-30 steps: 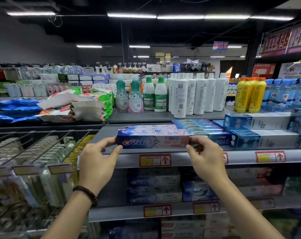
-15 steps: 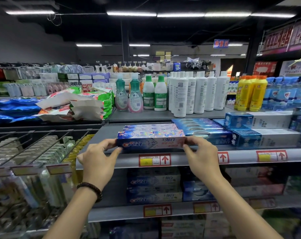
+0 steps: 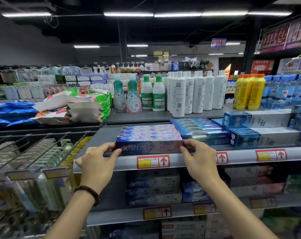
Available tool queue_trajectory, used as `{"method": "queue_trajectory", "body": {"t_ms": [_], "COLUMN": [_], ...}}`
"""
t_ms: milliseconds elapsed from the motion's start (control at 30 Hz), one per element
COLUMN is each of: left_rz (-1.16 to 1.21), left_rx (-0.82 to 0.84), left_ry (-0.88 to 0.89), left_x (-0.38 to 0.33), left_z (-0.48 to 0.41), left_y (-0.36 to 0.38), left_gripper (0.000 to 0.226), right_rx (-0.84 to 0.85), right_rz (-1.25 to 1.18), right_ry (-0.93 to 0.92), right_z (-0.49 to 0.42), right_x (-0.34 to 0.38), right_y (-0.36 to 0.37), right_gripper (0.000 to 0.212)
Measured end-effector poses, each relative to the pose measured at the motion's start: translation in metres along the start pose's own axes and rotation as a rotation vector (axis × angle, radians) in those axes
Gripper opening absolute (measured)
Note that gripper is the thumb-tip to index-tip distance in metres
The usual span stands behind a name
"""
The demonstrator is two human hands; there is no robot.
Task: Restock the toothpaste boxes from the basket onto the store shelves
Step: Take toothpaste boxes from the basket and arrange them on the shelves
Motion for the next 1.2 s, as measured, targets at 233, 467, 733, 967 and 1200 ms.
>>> {"method": "queue_trajectory", "body": {"t_ms": [233, 467, 733, 967, 1200], "left_rz": [-0.045, -0.054, -0.001, 0.011, 0.030], "left_rx": [0.011, 0.037, 0.054, 0.050, -0.061], "left_ry": [-0.017, -0.028, -0.023, -0.003, 0.064], "left_x": [0.002, 0.002, 0.004, -0.001, -0.006], "left_z": [0.003, 0.004, 0.005, 0.006, 0.011], "left_y": [0.003, 0.005, 0.006, 0.001, -0.017], "left_gripper": [0.014, 0.014, 0.013, 0.017, 0.020], "right_rx": [0.004, 0.021, -0.012, 0.002, -0.130], "right_rz": [0.019, 0.023, 0.113, 0.117, -0.001], "right_ry": [-0.015, -0.014, -0.010, -0.001, -0.025], "right_z": [0.000, 0.002, 0.003, 0.002, 0.014], "right_x": [-0.004, -0.004, -0.002, 0.002, 0.001], "right_y": [0.000, -0.001, -0.008, -0.012, -0.023], "right_gripper": [0.011, 0.016, 0.020, 0.018, 0.019]}}
Point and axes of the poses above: each hand's wrist, its own z-axis away from the middle knuckle, its own y-axis out of the palm, x = y × z, the point moved 3 cm from there along -z, towards the middle knuckle, and after that the axes turned 10 degrees about z, right-handed, at the moved point
